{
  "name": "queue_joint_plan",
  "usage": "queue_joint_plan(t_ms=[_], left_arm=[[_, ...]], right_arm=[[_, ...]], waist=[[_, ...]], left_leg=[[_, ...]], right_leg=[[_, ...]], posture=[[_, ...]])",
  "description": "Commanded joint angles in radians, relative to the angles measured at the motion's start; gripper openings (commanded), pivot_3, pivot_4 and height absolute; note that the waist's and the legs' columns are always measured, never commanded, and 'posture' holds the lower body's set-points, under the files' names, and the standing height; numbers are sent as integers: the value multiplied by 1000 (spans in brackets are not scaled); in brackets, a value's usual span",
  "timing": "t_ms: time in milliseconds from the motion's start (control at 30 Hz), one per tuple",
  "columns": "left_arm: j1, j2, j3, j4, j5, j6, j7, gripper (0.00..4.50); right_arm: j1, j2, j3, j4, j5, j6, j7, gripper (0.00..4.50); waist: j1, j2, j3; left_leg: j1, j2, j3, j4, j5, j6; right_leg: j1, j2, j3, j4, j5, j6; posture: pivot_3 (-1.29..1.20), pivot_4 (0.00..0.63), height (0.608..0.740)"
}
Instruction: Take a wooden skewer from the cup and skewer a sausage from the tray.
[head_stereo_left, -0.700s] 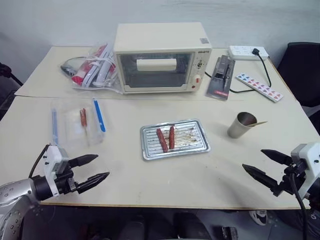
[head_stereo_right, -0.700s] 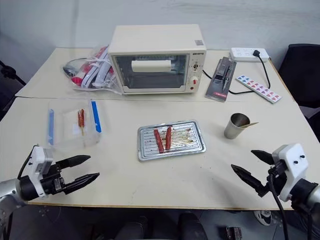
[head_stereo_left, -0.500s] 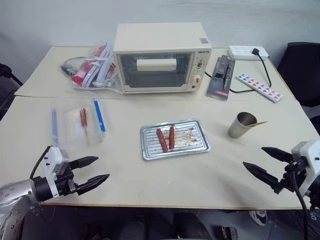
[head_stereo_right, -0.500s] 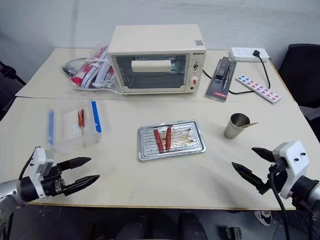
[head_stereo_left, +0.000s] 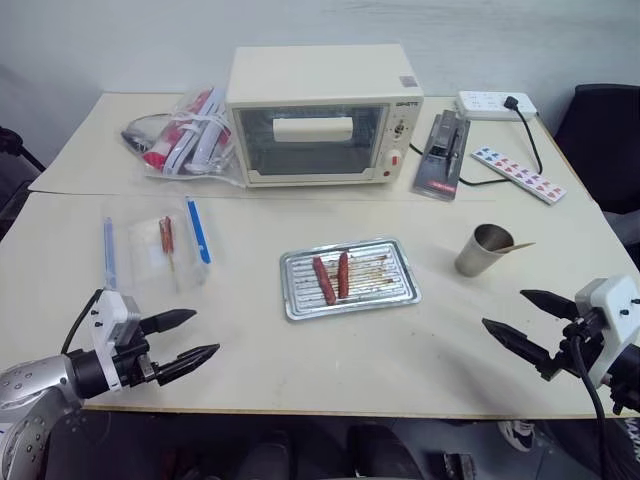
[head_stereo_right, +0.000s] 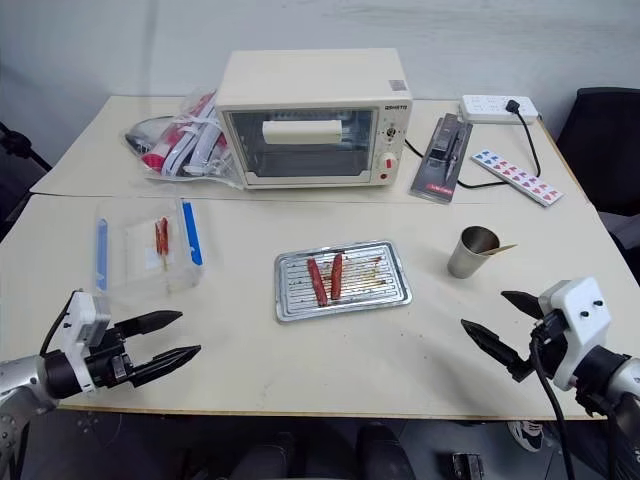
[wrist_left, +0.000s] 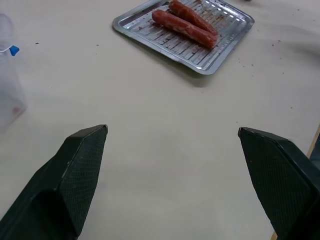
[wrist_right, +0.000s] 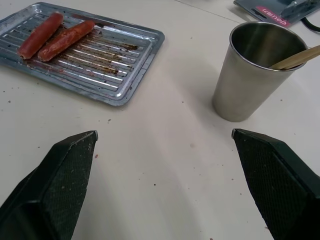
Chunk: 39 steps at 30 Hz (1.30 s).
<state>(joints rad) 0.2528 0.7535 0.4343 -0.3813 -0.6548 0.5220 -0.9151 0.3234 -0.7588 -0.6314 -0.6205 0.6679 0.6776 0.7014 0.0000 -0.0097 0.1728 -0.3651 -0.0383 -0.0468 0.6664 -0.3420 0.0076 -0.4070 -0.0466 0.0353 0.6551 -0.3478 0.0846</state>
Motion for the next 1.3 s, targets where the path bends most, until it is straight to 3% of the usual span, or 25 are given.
queue_joint_plan(t_ms=[33,233,400,600,733,1300], left_arm=[[-34,-4,-28,-25,-17,6,4,4425],[-136,15,-89,-52,-105,83,-33,4425],[-339,65,-173,-8,-211,185,-146,4425],[-663,39,-328,113,-210,238,-231,4425],[-799,1,-398,163,-199,248,-268,4425],[-899,-58,-458,201,-137,222,-290,4425]], right_arm=[[-24,34,3,-11,8,1,-57,4500],[-83,139,1,-39,50,34,-210,4500],[-186,233,-7,-42,85,63,-383,4500],[-255,258,67,-28,73,57,-448,4500],[-289,260,99,6,56,34,-457,4500],[-348,265,150,71,23,-11,-458,4500]], waist=[[0,0,0],[0,0,0],[-1,0,0],[-2,1,0],[-3,1,0],[-4,1,0]], left_leg=[[0,0,0,0,0,0],[0,0,0,0,1,-1],[-1,0,0,1,2,-3],[-2,-1,0,1,2,-4],[-3,-1,0,2,3,-3],[-5,0,0,4,3,-4]], right_leg=[[0,0,0,0,0,0],[0,0,0,1,0,0],[-2,0,0,3,0,0],[-4,0,0,4,0,0],[-5,1,0,5,0,0],[-5,2,0,6,0,0]], posture=[[0,150,740],[0,150,740],[0,150,740],[0,150,740],[0,150,740],[0,150,740]])
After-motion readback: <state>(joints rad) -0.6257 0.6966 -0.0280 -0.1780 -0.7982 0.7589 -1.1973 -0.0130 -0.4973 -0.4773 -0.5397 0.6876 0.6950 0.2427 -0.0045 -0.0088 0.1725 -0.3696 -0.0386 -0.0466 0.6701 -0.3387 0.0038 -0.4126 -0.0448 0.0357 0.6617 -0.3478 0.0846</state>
